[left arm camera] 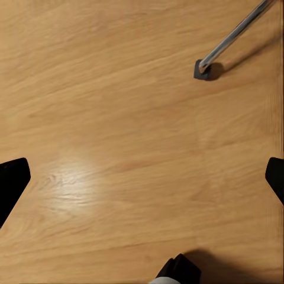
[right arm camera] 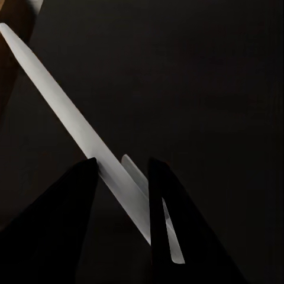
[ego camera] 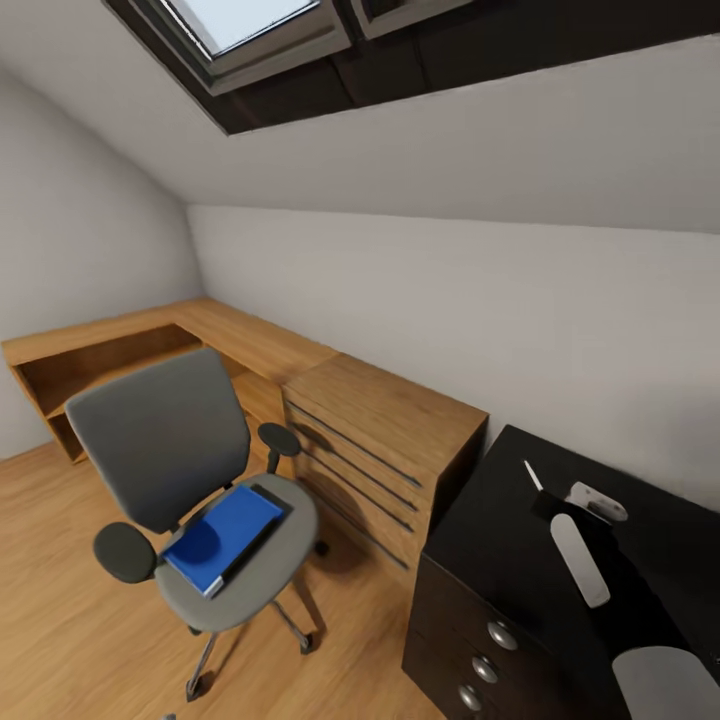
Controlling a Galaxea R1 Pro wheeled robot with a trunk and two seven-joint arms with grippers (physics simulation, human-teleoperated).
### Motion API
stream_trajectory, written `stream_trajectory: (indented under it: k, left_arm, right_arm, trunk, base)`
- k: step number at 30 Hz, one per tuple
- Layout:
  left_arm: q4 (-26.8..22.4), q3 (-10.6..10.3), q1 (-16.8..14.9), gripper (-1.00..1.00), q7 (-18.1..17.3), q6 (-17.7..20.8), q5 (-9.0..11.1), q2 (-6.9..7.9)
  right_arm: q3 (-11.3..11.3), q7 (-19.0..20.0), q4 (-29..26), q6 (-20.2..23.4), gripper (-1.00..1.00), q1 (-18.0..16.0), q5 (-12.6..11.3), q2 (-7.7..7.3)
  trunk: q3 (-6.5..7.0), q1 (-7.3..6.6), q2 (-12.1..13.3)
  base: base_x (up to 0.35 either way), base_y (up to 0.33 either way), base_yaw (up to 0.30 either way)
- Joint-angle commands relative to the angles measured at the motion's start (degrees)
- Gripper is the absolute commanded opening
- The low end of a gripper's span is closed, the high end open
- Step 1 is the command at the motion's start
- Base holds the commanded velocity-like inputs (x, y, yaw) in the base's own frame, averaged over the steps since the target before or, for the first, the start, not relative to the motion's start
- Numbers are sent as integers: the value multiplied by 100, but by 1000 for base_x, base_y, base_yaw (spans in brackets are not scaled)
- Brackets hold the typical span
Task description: In the bedroom, organize the workspace by keeping the computer under the desk, ensuring the monitor is on the desk, placing the keyboard on the desk next to the monitor, placing the mouse on the desk next to the keyboard, moving the folder from the swivel chair onto the desk next to the mouse, stacking the notebook on top of the folder with the pen on top of the notebook, and positioning the swivel chair next to the desk.
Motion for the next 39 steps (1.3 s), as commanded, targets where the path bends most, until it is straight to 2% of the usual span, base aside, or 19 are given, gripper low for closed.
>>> stream_trajectory:
  k: [1, 9, 11, 19, 22, 27, 39]
  left_arm:
    - [-14, -49, -3, 100, 29, -29, 59, 6]
    - [-13, -49, -3, 100, 34, -29, 59, 13]
    - [-12, -49, -3, 100, 34, -29, 59, 14]
    - [-12, -47, -3, 100, 38, -29, 59, 15]
    - [-13, -48, -3, 100, 38, -29, 59, 15]
    - [-14, -49, -3, 100, 38, -29, 59, 15]
    - [-14, -52, -3, 100, 31, -36, 56, 7]
  right_arm:
    - [6, -30, 55, -48, -100, -5, -41, 2]
    - [88, -11, 168, -218, -100, -5, -34, 22]
    - [177, -11, 180, -228, -100, -5, -22, 33]
    - [812, -5, 320, -223, -100, -5, -19, 71]
    - [903, -8, 480, -208, -100, -11, -15, 92]
    - [954, -3, 975, -198, -100, -53, -11, 150]
    - [967, 0, 1756, -195, -100, -278, -3, 221]
  trunk:
    - [-9, 0, -5]
    - [-27, 0, -5]
    - [-28, 0, -5]
    - [-30, 0, -5]
    - [-30, 0, -5]
    - [-30, 0, -5]
    - [-30, 0, -5]
  base:
    - [0, 0, -277]
    - [0, 0, -127]
    - [0, 0, -26]
    - [0, 0, -7]
    - [0, 0, -1]
    - [0, 0, 0]
    - [0, 0, 0]
